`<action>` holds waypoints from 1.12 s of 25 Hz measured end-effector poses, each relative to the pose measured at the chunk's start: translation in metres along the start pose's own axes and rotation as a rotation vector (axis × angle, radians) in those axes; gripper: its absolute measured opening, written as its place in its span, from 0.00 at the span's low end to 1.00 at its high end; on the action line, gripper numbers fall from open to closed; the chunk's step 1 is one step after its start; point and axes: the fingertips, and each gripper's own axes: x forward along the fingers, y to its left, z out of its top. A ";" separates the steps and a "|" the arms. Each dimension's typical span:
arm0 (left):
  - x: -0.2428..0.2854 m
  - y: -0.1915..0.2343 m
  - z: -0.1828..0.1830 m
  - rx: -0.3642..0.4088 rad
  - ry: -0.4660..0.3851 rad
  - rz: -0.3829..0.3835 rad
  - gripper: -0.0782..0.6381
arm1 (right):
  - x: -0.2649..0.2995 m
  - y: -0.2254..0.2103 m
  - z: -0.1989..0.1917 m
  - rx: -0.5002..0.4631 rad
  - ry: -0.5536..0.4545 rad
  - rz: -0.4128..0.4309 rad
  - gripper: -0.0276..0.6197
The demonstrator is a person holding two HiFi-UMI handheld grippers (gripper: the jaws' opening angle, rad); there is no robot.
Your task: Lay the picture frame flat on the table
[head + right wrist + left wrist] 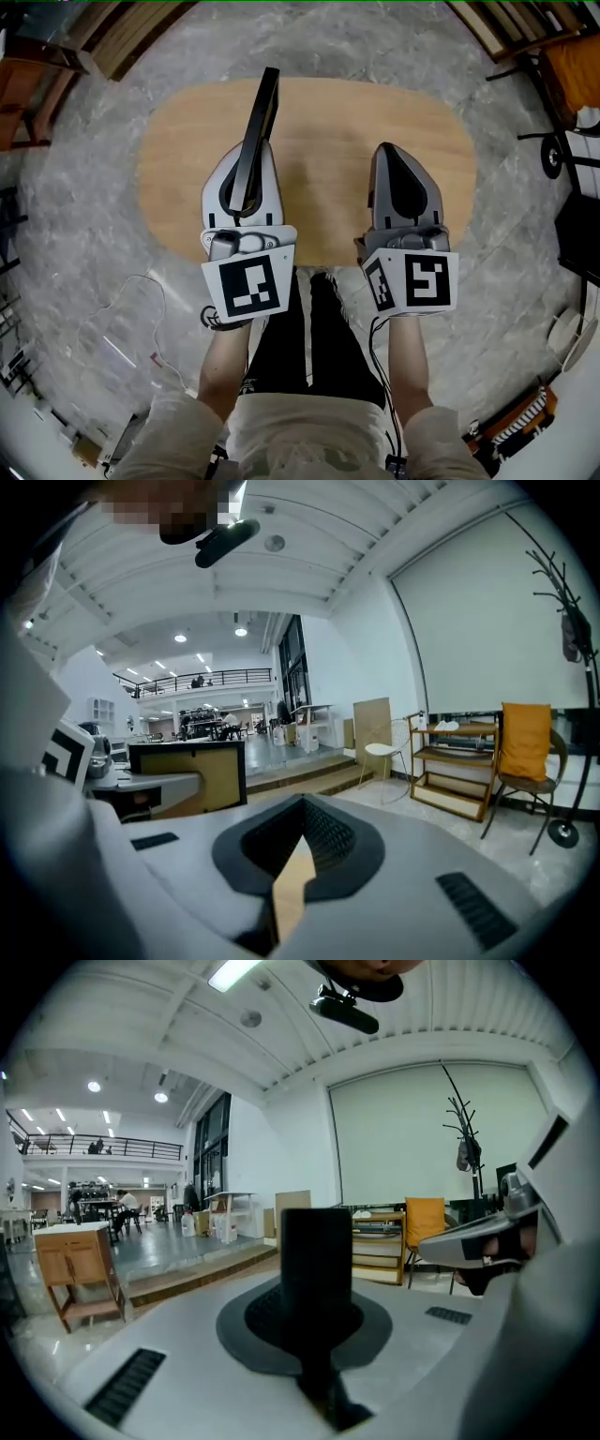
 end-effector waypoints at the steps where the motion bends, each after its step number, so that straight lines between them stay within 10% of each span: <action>1: 0.001 -0.002 -0.014 -0.009 0.015 0.003 0.13 | 0.002 -0.001 -0.015 0.006 0.018 0.004 0.05; 16: -0.024 -0.009 -0.111 0.046 0.124 0.023 0.13 | -0.007 0.019 -0.114 0.001 0.134 0.054 0.05; 28: 0.027 -0.032 -0.180 0.806 0.351 -0.040 0.13 | -0.006 0.011 -0.122 -0.063 0.174 0.063 0.05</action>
